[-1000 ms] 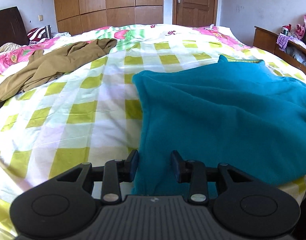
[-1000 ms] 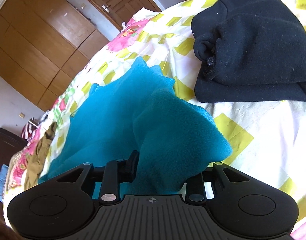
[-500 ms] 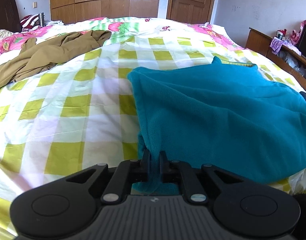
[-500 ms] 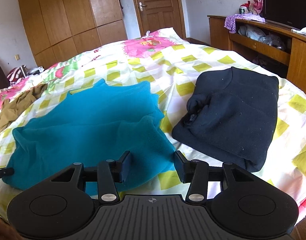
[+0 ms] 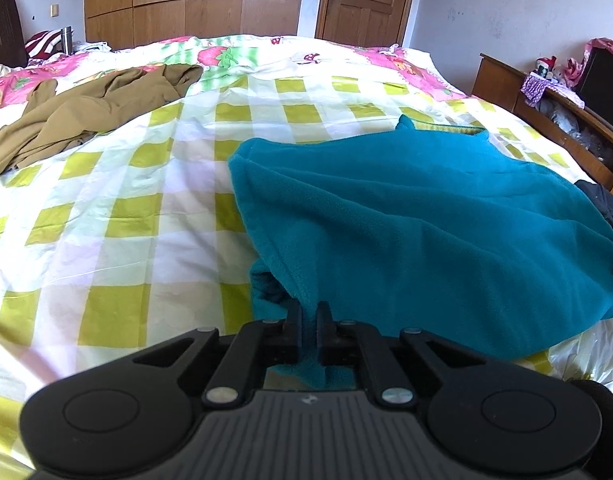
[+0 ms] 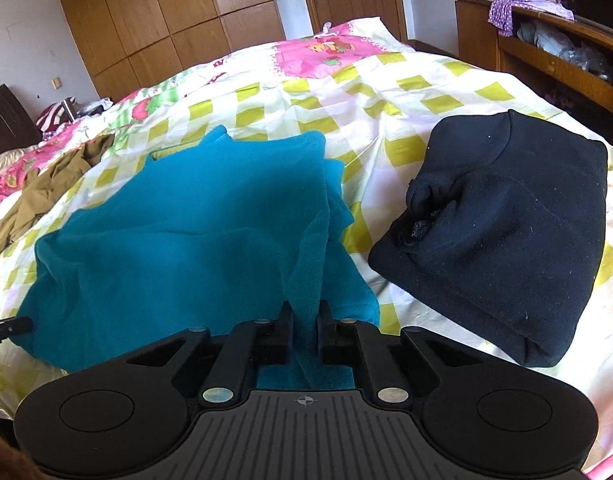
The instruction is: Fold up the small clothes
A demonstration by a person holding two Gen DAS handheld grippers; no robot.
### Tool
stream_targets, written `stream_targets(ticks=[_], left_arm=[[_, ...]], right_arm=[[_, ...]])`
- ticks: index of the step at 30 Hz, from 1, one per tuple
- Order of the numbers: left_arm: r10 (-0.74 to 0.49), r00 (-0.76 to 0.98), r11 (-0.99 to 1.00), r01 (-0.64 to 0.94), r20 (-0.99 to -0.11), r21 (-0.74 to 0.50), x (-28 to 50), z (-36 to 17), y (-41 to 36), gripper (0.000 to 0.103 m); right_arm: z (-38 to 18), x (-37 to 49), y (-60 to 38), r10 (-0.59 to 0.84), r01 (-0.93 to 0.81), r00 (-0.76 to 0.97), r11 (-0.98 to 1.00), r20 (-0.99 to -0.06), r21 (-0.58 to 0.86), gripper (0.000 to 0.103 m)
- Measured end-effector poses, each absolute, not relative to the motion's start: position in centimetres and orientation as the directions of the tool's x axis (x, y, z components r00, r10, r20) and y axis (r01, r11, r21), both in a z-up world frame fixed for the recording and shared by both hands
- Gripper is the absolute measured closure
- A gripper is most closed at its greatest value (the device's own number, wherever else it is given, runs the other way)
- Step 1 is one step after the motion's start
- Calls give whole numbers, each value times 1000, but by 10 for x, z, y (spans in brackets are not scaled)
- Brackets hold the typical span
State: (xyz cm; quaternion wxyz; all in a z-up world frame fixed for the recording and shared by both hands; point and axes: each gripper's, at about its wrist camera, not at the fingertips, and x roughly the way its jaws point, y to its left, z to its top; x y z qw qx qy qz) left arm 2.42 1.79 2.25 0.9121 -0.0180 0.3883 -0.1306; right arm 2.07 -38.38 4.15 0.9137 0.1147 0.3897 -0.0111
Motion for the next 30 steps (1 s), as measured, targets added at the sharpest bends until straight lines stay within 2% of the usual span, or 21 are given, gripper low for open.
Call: stream_targets(ticks=[5, 9, 12, 14, 20, 21, 23, 24, 28, 30], left_arm=[[-262, 642, 960, 249, -720, -128, 8, 31, 17, 83], [-206, 605, 972, 219, -769, -88, 8, 9, 14, 83], [-176, 608, 976, 212, -774, -56, 5, 4, 13, 82], [-178, 605, 974, 220, -776, -52, 6, 4, 12, 82], [-175, 628, 968, 250, -758, -16, -3, 10, 8, 81], [-165, 632, 968, 250, -758, -3, -6, 12, 9, 79], [-143, 639, 970, 243, -756, 22, -11, 16, 12, 78], [-135, 646, 972, 234, -751, 26, -15, 19, 15, 77], [-114, 694, 974, 219, -711, 58, -26, 32, 17, 76], [-140, 719, 968, 243, -681, 57, -25, 37, 9, 75]], right_arm=[[66, -12, -378, 109, 66, 725, 972, -680, 227, 96], [39, -8, -379, 66, 134, 679, 968, -731, 212, 96], [29, -3, -381, 44, 170, 666, 963, -745, 208, 95], [32, -3, -381, 39, 166, 671, 965, -741, 202, 89], [47, -16, -376, -14, 174, 680, 974, -733, 144, 84], [50, -21, -375, -20, 188, 683, 971, -730, 149, 78], [52, -33, -376, -26, 219, 691, 960, -722, 174, 52], [51, -41, -377, -40, 249, 690, 951, -722, 185, 46], [40, -69, -382, -46, 350, 690, 895, -722, 277, 46], [29, -70, -390, 25, 369, 701, 842, -712, 394, 46]])
